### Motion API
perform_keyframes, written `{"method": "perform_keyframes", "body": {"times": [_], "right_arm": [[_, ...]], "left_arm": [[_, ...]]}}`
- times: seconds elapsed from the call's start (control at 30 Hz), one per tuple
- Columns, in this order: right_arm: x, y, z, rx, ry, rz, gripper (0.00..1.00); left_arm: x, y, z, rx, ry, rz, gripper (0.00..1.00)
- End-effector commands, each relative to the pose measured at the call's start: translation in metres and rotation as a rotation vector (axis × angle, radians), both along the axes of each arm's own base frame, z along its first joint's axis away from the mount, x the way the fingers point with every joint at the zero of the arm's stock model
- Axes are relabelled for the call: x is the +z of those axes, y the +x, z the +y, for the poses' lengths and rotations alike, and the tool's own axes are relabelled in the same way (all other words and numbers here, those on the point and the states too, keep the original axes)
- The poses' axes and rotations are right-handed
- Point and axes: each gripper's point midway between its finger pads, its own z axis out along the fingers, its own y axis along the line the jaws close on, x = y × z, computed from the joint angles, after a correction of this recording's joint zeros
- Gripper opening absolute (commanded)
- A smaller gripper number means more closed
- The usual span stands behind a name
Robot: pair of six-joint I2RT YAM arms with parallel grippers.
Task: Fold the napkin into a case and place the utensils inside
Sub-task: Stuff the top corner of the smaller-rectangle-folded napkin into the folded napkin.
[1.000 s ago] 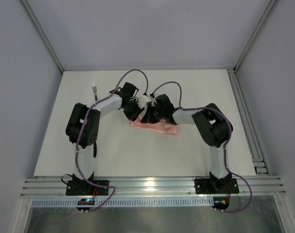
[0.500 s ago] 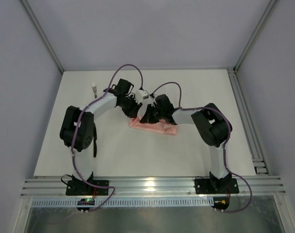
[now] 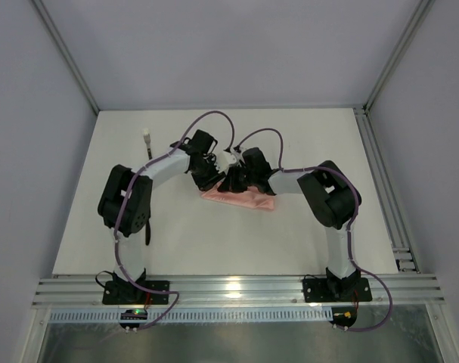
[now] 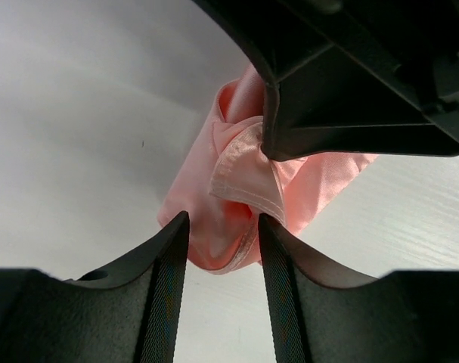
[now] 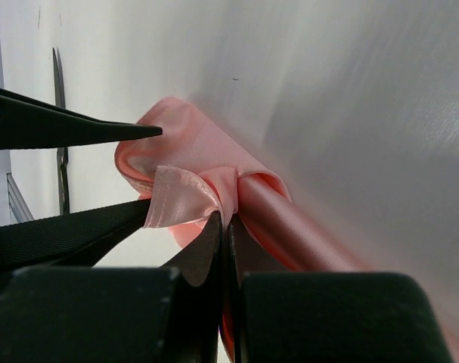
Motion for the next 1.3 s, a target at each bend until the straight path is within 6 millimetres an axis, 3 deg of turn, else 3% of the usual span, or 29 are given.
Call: {"method": "perform_keyframes", "body": {"times": [0.0, 0.07, 0.17, 0.2, 0.33, 0.37, 0.47, 0.8, 1.07, 1.27], "right_arm": [[-0.01, -0.005, -0.002, -0.001, -0.014, 0.023, 0.04], [-0.01, -0.004, -0.003, -0.005, -0.014, 0.024, 0.04], [-0.008, -0.003, -0.003, -0.007, -0.013, 0.019, 0.04], [-0.009, -0.003, -0.002, -0.007, -0.016, 0.018, 0.04], [-0.015, -0.007, -0.007, -0.015, -0.035, 0.042, 0.04], [-0.017, -0.008, -0.008, -0.017, -0.039, 0.047, 0.04], [-0.022, -0.009, -0.011, -0.023, -0.046, 0.059, 0.04], [-0.013, -0.008, -0.01, -0.022, -0.035, 0.038, 0.04], [-0.002, 0.006, -0.003, -0.049, -0.011, 0.023, 0.04], [0.002, 0.014, 0.0, -0.094, 0.064, 0.042, 0.04]], "left_arm": [[-0.014, -0.003, -0.001, -0.043, 0.026, 0.025, 0.44], [-0.028, -0.009, -0.002, -0.051, 0.034, 0.059, 0.44], [-0.03, -0.007, -0.004, -0.033, 0.021, 0.056, 0.3], [-0.025, -0.006, -0.006, -0.016, -0.001, 0.053, 0.18], [0.008, 0.012, -0.009, 0.063, -0.146, -0.002, 0.05], [0.021, 0.018, -0.01, 0.073, -0.18, -0.04, 0.05], [0.034, 0.021, -0.009, 0.104, -0.252, -0.03, 0.04], [0.045, 0.021, -0.015, 0.148, -0.349, 0.002, 0.02], [0.059, -0.004, -0.036, 0.042, -0.494, 0.118, 0.02], [0.052, -0.007, -0.027, 0.036, -0.429, 0.128, 0.03]]}}
